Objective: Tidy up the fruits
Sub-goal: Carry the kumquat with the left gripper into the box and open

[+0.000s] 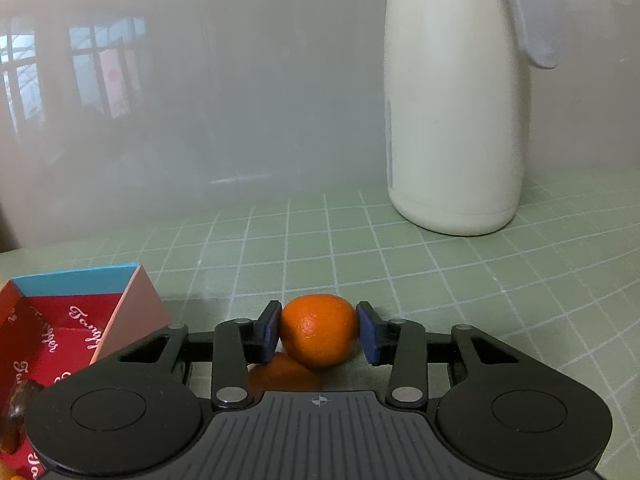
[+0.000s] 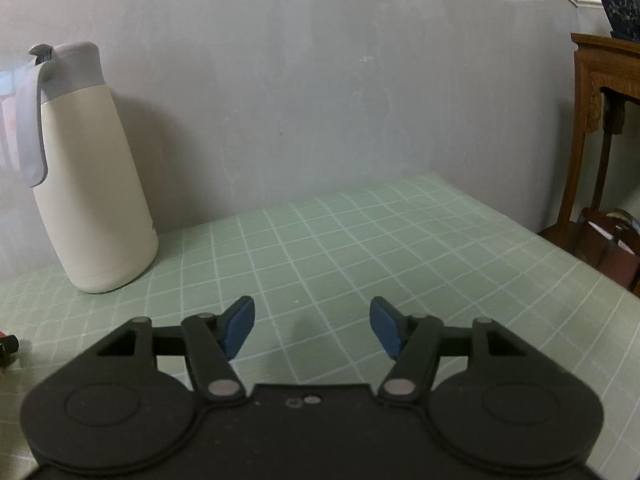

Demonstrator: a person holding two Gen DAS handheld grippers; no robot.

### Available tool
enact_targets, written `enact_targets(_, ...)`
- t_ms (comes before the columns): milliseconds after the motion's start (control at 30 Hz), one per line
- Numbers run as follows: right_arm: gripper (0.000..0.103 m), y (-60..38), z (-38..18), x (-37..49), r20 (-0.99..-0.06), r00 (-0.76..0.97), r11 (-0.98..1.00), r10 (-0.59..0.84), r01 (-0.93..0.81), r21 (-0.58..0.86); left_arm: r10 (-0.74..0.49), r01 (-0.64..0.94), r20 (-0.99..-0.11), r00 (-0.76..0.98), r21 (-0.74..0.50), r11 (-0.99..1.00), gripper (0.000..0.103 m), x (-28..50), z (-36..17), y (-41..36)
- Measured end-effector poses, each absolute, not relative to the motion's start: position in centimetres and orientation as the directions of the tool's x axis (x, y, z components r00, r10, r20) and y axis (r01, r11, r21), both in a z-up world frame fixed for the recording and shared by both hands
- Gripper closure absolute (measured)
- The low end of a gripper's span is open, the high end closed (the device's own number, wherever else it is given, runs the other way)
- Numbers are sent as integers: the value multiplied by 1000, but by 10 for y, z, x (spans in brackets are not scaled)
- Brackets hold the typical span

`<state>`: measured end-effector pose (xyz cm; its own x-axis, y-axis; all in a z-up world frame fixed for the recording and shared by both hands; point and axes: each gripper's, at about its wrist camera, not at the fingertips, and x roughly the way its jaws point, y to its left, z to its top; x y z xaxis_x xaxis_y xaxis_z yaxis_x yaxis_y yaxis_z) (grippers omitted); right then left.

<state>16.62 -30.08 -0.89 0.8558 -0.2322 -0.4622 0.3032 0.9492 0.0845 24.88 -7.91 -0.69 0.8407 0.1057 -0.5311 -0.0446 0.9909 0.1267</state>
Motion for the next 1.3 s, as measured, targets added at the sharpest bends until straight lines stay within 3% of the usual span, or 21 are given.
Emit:
enact_targets(567,39,-273,-4,163,-467,872,967,-147,225,116,52,16,-482,875,136,991,62,182,18,-71)
enact_targets(1300,39,-206,15,152,-437,897,988,-60,115,100,117,-81,-406,906,107,991,62,117,41,4)
